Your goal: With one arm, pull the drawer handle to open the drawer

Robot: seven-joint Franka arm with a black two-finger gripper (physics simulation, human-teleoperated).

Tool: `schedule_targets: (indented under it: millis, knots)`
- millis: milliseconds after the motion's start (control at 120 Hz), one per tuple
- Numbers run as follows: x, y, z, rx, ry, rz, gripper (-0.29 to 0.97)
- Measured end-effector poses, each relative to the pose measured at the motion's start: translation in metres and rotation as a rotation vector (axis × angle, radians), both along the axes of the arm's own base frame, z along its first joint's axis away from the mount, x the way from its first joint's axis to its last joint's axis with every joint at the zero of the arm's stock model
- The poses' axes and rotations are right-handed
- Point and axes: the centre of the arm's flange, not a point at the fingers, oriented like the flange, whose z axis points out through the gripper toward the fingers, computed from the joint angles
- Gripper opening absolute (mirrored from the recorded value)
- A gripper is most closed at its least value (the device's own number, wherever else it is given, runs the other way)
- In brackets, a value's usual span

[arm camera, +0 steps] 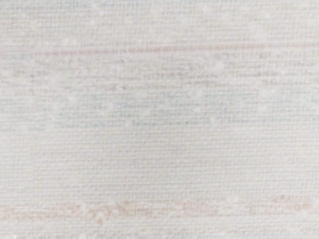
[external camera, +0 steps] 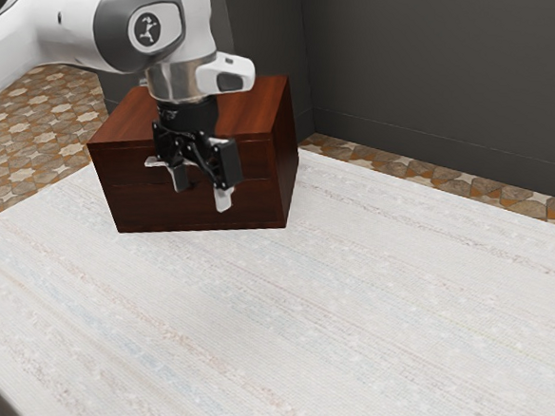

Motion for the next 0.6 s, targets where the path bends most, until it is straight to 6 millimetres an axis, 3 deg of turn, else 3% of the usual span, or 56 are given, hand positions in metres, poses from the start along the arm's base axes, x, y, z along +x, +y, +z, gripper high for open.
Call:
schedule_targets:
  millis: [250, 283, 342, 383, 442, 600]
  knots:
    - [-0.001, 0.002, 0.002, -0.016, -0.003, -0.009, 0.68]
    - [-0.006, -0.001, 0.019, -0.012, -0.035, -0.019, 0.68]
    - [-0.044, -0.005, 0.091, -0.009, -0.165, -0.039, 0.68]
    - [-0.061, -0.001, 0.115, -0.004, -0.210, -0.045, 0.68]
    - [-0.068, 0.009, 0.123, 0.004, -0.223, -0.043, 0.68]
    - [-0.064, 0.041, 0.114, -0.009, -0.221, -0.114, 0.68]
